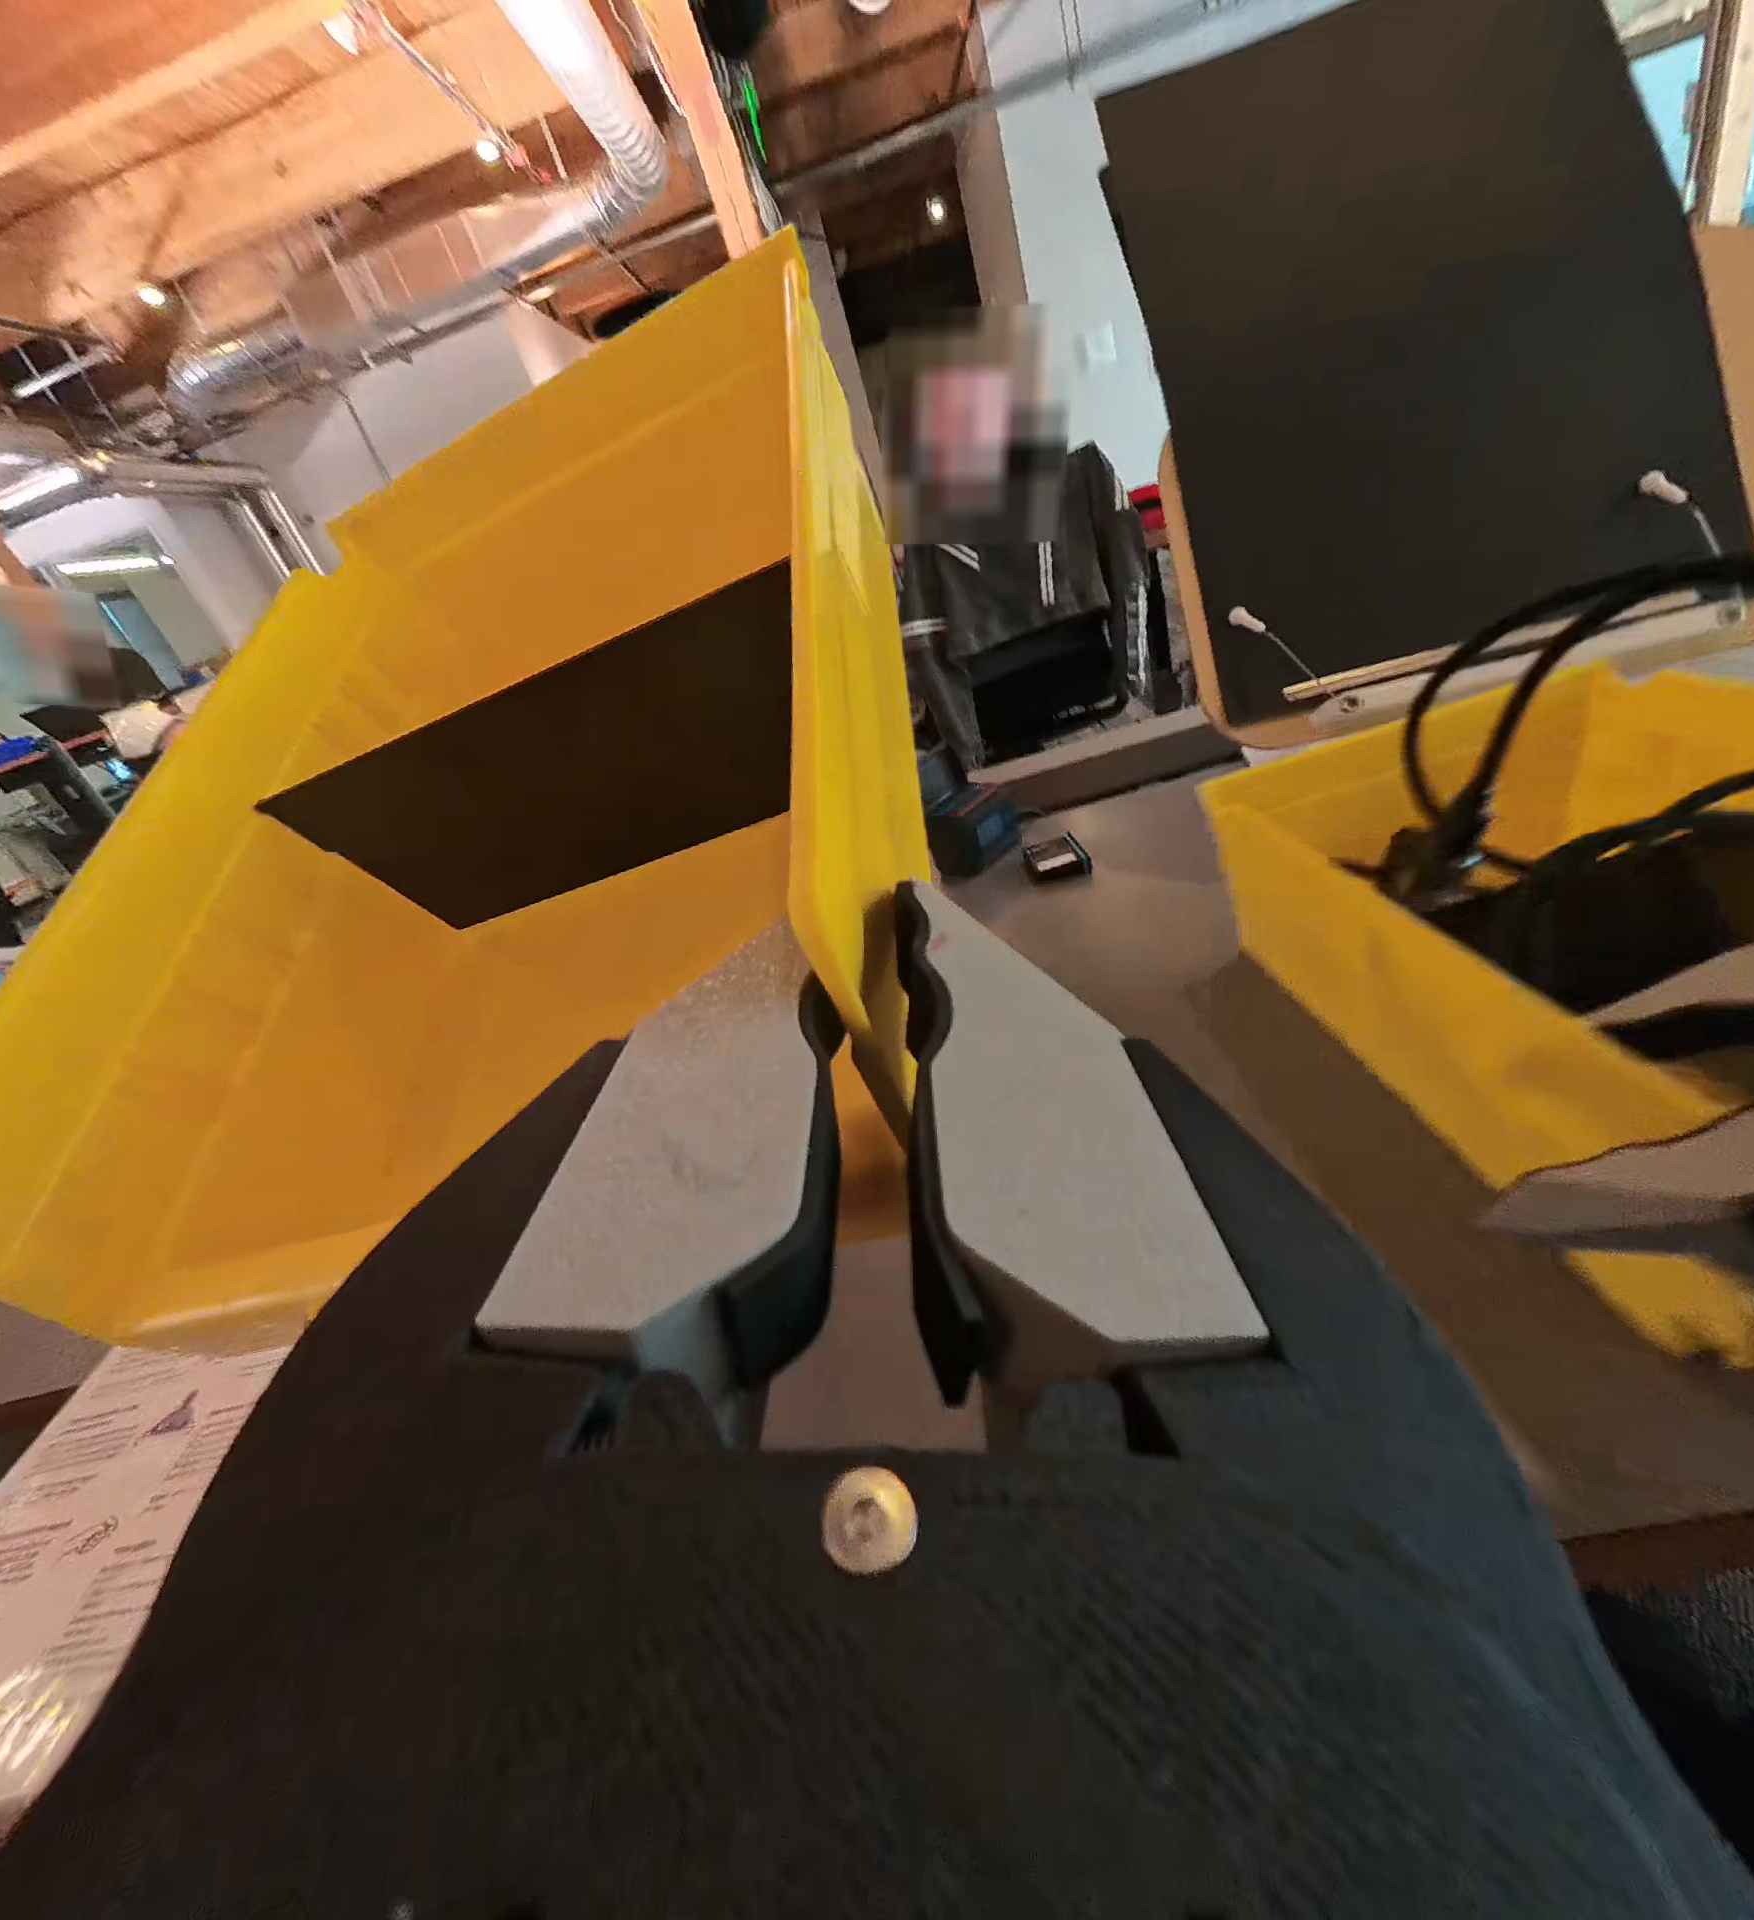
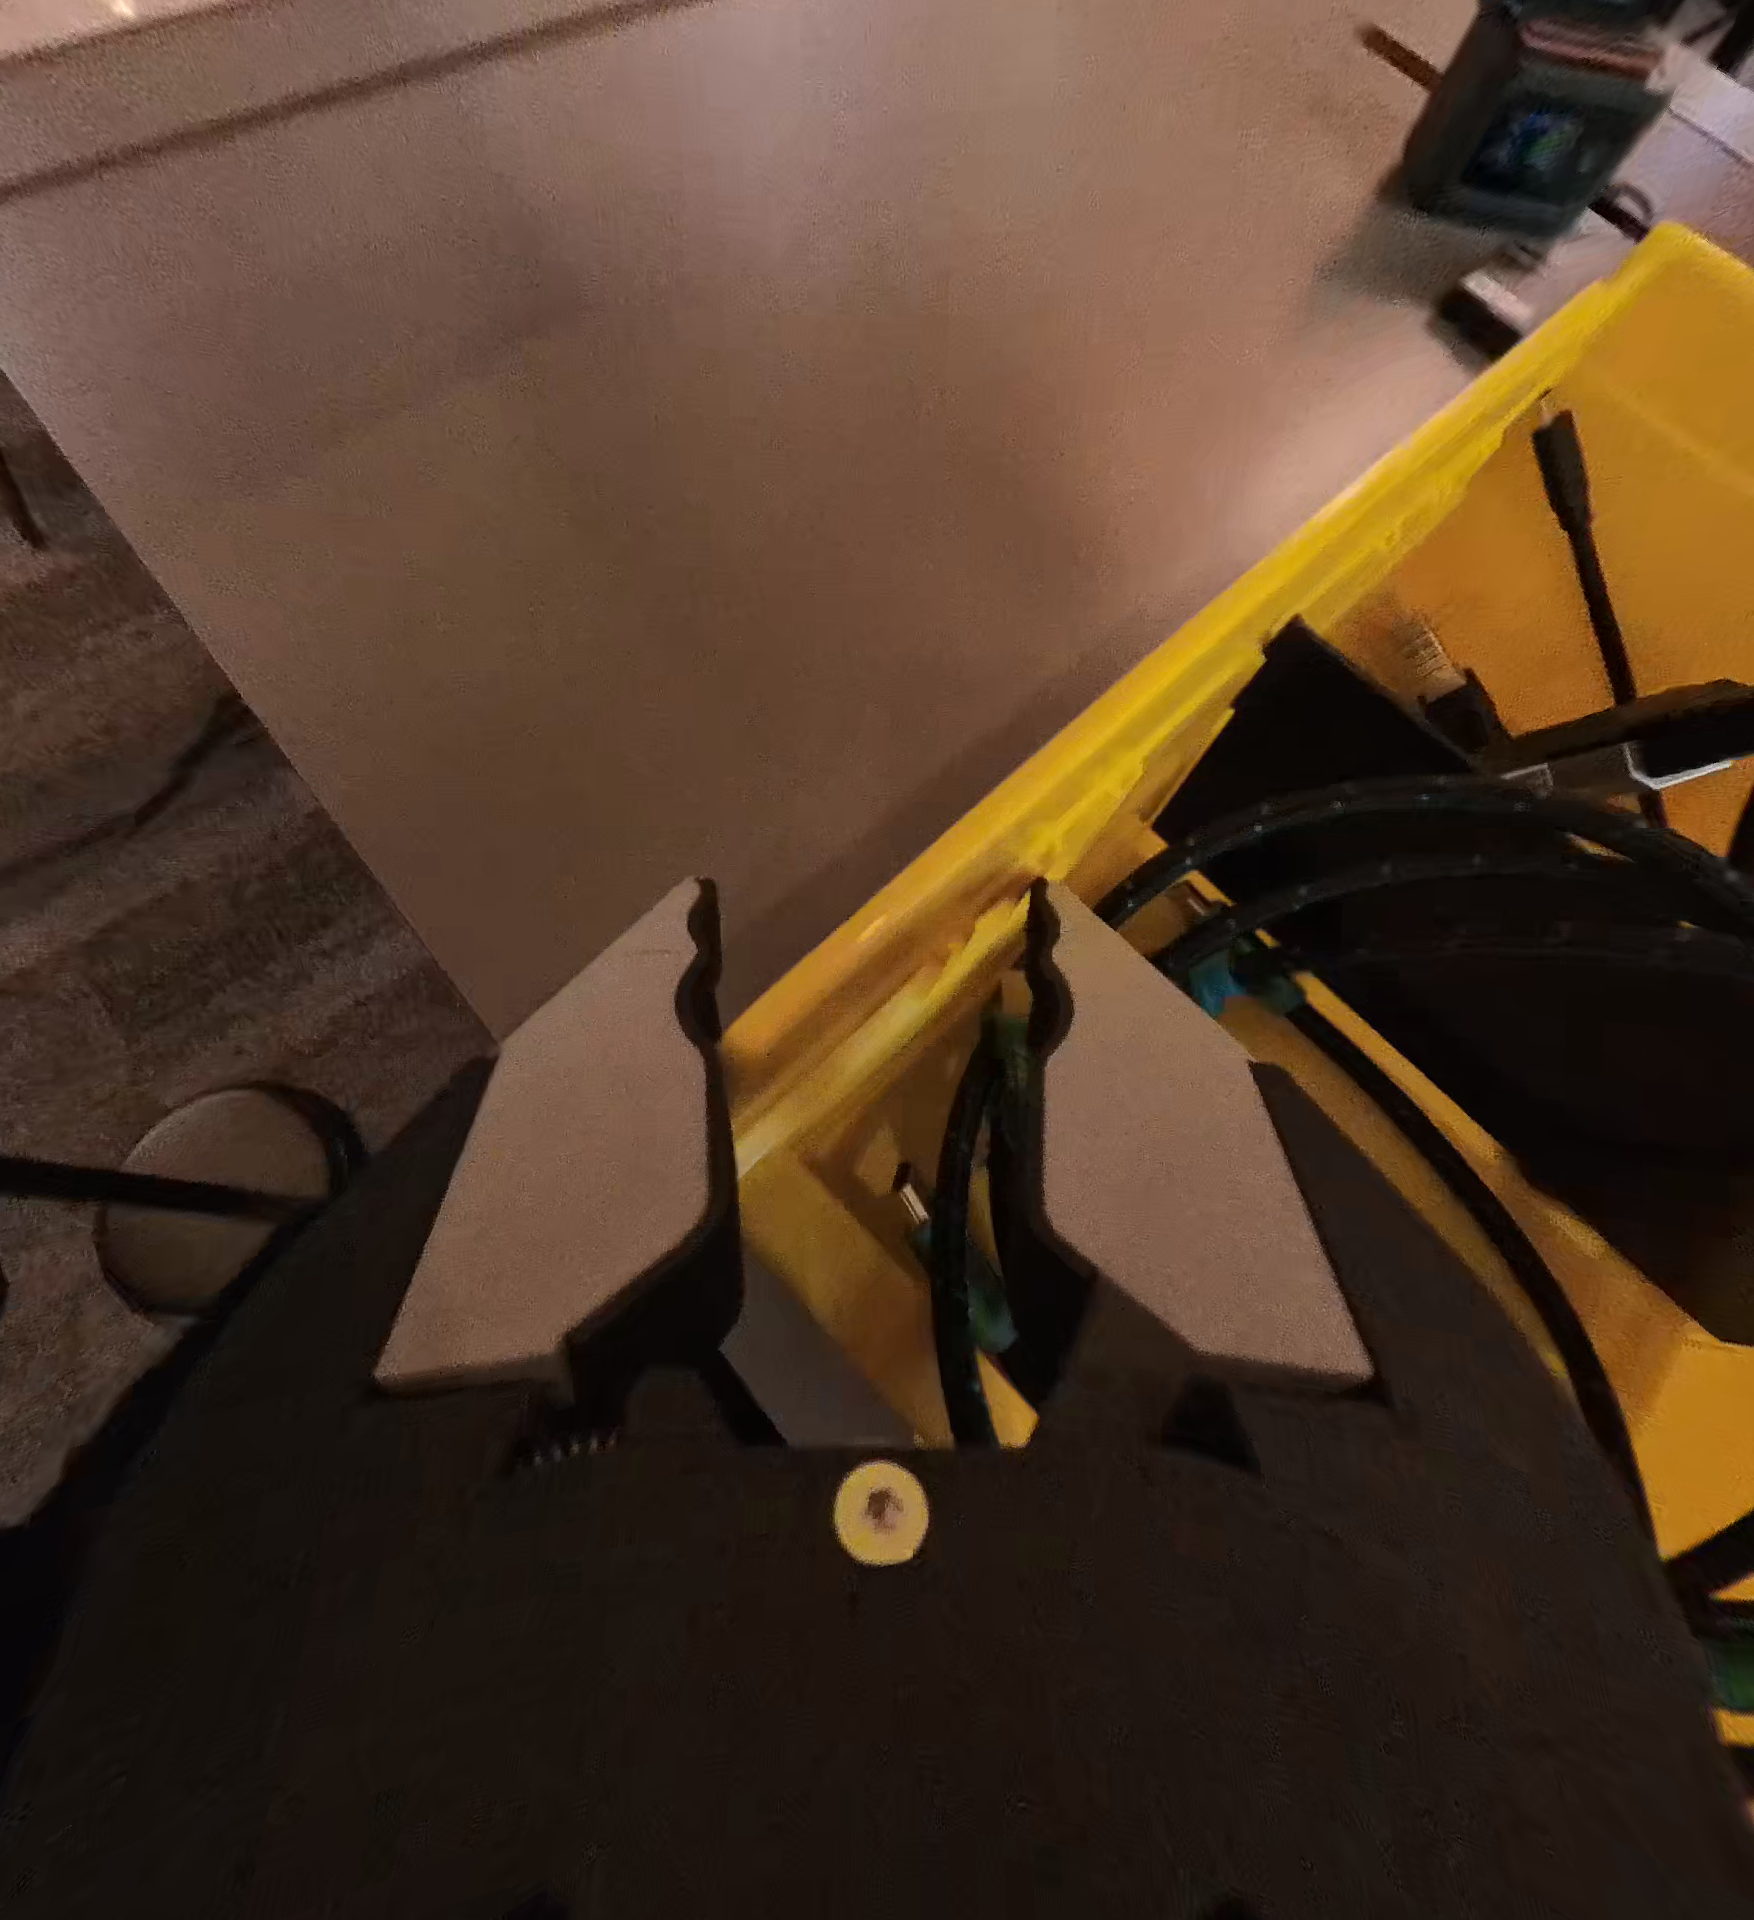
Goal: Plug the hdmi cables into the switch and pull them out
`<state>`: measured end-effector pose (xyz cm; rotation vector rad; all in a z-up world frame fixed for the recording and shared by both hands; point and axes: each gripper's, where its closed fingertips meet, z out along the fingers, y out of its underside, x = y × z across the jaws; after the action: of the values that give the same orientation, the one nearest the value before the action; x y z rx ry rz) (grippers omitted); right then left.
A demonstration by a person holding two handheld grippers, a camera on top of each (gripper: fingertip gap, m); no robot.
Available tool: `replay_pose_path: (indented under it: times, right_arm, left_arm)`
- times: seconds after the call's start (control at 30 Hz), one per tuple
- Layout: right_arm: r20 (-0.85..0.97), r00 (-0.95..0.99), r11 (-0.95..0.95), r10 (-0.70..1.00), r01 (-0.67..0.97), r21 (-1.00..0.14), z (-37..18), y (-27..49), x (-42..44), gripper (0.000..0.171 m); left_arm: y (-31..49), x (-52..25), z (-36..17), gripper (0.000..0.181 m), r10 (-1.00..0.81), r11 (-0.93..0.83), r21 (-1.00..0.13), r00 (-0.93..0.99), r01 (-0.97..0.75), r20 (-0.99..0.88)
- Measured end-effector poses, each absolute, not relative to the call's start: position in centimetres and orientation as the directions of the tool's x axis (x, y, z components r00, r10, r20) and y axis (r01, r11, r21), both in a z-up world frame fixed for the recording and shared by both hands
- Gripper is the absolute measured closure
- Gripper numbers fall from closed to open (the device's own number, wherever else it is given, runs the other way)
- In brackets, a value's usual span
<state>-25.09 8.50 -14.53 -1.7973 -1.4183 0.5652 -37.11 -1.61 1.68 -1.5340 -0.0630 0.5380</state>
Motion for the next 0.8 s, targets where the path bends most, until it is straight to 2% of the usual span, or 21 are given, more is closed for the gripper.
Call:
replay_pose_path:
  times: [0.03,0.17,0.27,0.33,0.43,0.53,0.6,0.8]
  right_arm:
    - [0.108,0.28,-0.082,0.954,0.59,-0.803,-14.1,7.5,-26.9,0.115]
    - [0.056,0.201,-0.036,0.978,0.429,-0.903,-9.1,2.9,-29.3,0.114]
    - [0.048,0.077,0.022,0.996,0.317,-0.948,-4.8,0.4,-25.8,0.1]
    - [0.091,0.057,0.071,0.994,0.289,-0.955,-3.1,0.9,-22.0,0.103]
    - [0.12,0.128,0.082,0.984,0.268,-0.96,-1.6,4.4,-15.6,0.108]
    - [0.104,0.157,0.062,0.982,0.252,-0.966,-1.2,7.6,-8.5,0.129]
    - [0.071,0.177,0.023,0.982,0.256,-0.966,-1.6,9.8,-3.8,0.124]
    - [0.068,0.473,-0.097,0.879,0.317,-0.944,-4.4,17.5,10.6,0.12]
  left_arm:
    - [-2.0,-37.3,1.9,0.178,0.374,-0.047,-0.956,0.882,-0.29,-0.286]
    - [-3.5,-37.2,3.6,0.178,0.371,0.0,-0.953,0.885,-0.303,-0.281]
    - [-4.2,-35.3,5.0,0.178,0.338,0.014,-0.937,0.884,-0.349,-0.324]
    - [-4.0,-32.9,5.8,0.178,0.286,0.041,-0.926,0.893,-0.375,-0.349]
    - [-2.7,-27.8,6.6,0.178,0.167,0.1,-0.909,0.907,-0.406,-0.387]
    - [-0.6,-21.0,6.7,0.178,0.005,0.146,-0.885,0.895,-0.442,-0.446]
    - [0.8,-16.4,6.3,0.178,-0.123,0.171,-0.882,0.878,-0.44,-0.462]
    - [6.9,-2.1,1.6,0.177,-0.471,0.159,-0.892,0.761,-0.424,-0.445]
